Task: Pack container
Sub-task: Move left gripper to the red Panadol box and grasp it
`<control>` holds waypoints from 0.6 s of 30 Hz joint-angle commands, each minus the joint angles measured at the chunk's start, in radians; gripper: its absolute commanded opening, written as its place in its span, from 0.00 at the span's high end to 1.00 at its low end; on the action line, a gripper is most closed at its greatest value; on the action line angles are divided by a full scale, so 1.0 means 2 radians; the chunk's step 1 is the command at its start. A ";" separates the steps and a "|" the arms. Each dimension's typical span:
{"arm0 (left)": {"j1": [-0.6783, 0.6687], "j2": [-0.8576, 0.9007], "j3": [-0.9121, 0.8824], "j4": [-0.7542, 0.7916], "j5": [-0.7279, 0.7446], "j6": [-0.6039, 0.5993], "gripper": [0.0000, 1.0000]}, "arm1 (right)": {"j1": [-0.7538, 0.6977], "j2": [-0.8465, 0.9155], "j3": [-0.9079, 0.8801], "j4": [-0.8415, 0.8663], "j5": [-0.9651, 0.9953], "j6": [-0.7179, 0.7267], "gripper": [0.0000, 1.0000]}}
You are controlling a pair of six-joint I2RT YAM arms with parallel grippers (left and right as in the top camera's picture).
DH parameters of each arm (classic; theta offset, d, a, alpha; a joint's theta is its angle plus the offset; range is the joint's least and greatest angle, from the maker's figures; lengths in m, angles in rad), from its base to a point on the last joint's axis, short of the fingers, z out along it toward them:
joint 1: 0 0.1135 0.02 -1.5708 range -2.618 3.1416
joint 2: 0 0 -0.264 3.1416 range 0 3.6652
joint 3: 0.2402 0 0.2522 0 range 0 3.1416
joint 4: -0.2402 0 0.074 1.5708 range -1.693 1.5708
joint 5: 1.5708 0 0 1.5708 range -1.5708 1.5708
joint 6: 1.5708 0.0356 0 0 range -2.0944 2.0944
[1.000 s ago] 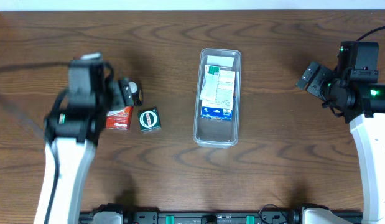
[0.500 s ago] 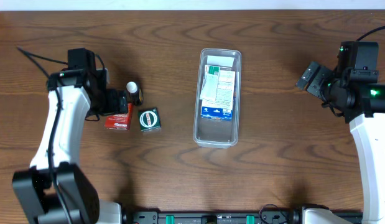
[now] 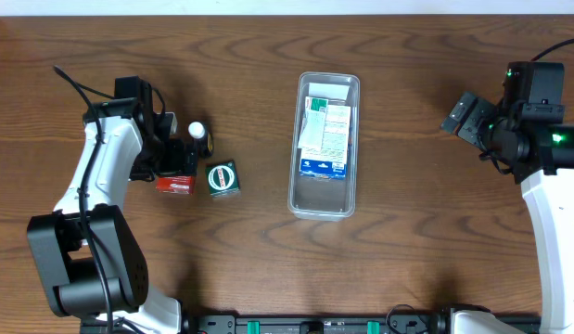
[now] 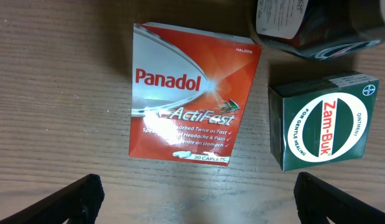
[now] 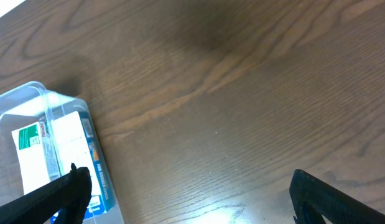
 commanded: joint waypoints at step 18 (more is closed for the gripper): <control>0.017 -0.012 -0.032 0.033 -0.044 0.003 0.02 | -0.001 0.002 0.002 -0.001 0.002 -0.008 0.01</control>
